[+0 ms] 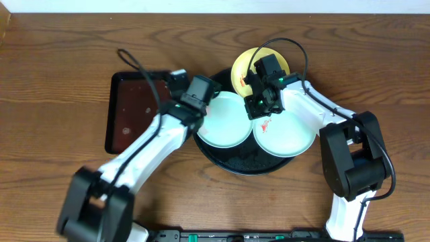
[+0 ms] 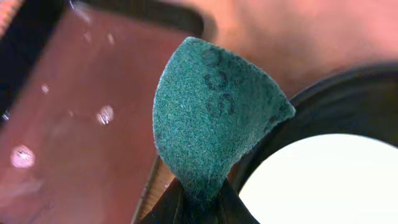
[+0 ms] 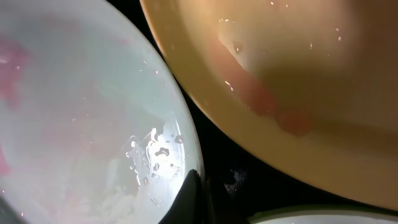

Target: Clean dirty plates on tray and stack at the side

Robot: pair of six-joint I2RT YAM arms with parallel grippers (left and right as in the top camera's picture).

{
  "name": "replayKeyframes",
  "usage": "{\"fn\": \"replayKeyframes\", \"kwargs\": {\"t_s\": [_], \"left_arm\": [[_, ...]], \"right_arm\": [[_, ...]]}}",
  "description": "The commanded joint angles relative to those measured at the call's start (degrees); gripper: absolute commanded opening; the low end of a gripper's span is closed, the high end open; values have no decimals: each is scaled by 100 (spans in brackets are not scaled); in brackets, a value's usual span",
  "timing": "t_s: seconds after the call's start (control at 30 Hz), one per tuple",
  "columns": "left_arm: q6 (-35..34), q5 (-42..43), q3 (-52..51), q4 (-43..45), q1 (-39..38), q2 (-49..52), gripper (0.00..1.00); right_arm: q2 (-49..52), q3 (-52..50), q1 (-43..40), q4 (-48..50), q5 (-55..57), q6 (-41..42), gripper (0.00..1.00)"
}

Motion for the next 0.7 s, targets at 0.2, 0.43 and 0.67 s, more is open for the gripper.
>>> {"fn": "replayKeyframes", "kwargs": {"t_s": [0.2, 0.43, 0.67], "left_arm": [[339, 951, -42, -400, 1134, -1276, 8], [354, 1709, -46, -925, 2719, -1294, 8], [492, 2341, -61, -992, 3497, -1217, 8]], "right_arm": [[-90, 660, 74, -236, -385, -101, 1], [-297, 1403, 481, -881, 1366, -136, 1], [-313, 2210, 870, -1641, 2555, -131, 1]]}}
